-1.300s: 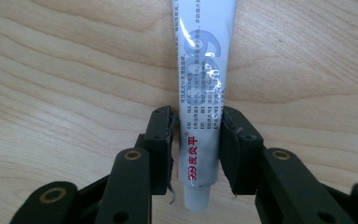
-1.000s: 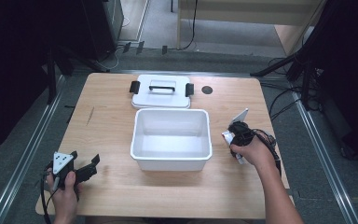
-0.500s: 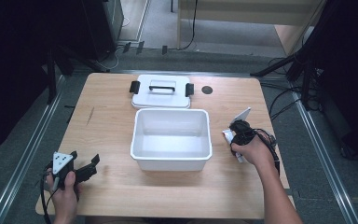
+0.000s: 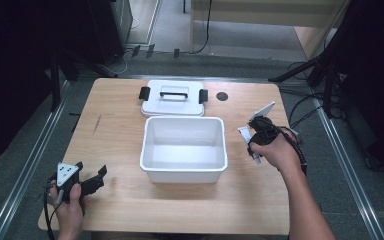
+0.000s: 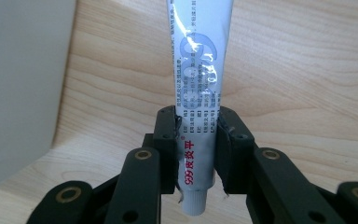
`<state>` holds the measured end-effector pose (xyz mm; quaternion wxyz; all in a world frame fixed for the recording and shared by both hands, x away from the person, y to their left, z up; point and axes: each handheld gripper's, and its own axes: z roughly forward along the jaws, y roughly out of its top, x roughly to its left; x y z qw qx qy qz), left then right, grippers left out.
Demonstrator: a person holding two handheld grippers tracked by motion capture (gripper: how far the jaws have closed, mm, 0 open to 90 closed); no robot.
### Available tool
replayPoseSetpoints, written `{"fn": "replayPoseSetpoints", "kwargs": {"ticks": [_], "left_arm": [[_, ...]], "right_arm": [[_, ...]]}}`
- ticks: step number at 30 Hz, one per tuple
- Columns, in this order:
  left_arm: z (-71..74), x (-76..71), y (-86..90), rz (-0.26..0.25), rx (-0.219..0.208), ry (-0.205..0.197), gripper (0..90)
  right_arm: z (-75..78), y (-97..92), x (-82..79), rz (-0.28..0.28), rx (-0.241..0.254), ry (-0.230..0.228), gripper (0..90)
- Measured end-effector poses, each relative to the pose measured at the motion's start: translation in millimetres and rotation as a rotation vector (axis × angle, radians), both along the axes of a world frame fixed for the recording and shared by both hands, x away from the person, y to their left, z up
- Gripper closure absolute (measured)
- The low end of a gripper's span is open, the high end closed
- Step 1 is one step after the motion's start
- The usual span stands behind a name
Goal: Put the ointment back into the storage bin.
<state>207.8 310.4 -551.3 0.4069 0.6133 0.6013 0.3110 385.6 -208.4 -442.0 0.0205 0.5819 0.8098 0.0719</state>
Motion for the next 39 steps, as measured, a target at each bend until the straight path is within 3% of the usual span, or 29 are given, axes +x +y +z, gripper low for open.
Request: {"fn": "replayPoseSetpoints", "kwargs": {"ticks": [23, 31, 39], "left_arm": [[-0.1, 0.7, 0.4, -0.002, -0.007, 0.005, 13.8], [-0.3, 1.1, 0.3, -0.003, -0.008, 0.003, 13.8], [-0.3, 1.3, 0.5, -0.007, -0.008, 0.005, 13.8]], "right_arm": [[74.0, 33.5, 8.3, 0.041, 0.026, -0.068, 73.3], [93.1, 55.9, 5.2, 0.091, 0.031, -0.089, 73.3], [100.4, 79.2, -1.4, 0.178, 0.046, -0.091, 73.3]]}}
